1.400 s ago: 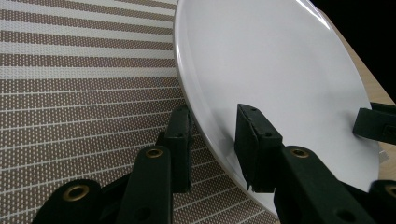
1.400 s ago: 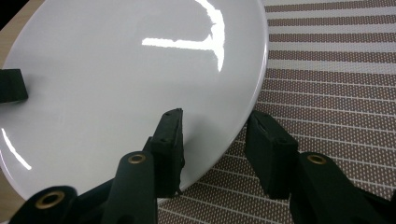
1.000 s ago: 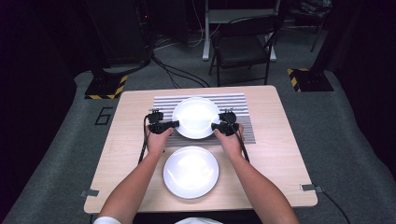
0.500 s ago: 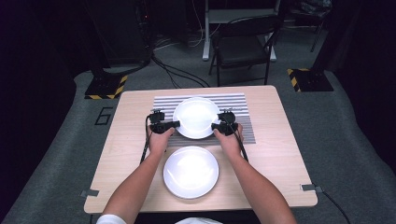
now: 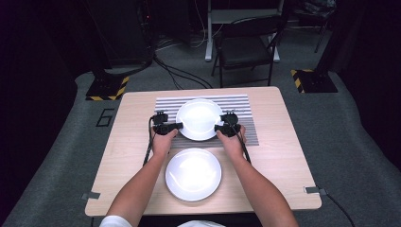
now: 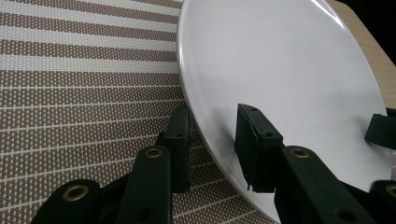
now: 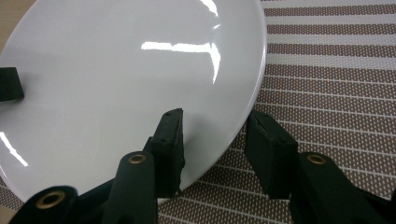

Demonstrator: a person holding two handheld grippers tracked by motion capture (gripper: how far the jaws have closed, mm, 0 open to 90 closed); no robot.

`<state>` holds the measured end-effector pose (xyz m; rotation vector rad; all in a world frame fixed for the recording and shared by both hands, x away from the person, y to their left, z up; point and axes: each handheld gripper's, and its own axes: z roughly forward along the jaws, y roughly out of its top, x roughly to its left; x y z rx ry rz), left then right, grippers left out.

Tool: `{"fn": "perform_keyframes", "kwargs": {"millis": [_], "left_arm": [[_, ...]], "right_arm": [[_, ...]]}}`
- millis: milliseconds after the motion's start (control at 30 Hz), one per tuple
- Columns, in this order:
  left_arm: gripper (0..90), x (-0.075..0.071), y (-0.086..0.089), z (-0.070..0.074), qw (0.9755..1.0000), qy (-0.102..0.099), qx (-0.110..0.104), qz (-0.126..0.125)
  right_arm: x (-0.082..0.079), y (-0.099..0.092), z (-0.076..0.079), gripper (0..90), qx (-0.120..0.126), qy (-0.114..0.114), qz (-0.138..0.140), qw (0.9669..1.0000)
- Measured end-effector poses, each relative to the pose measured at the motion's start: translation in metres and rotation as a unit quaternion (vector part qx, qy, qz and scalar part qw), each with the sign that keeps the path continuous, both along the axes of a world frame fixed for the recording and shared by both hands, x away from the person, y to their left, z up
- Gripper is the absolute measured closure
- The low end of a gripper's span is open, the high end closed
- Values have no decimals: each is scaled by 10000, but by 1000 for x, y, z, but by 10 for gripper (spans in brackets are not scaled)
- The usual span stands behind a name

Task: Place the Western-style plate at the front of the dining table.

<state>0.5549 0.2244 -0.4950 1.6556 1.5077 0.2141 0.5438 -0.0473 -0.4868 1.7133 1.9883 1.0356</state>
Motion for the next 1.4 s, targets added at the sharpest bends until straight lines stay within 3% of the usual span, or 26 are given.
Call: {"fn": "perform_keyframes", "kwargs": {"millis": [1400], "left_arm": [[664, 10, -6, -15, 9994, 245, 260, 33]], "right_arm": [[10, 5, -16, 569, -253, 140, -145, 9995]]}}
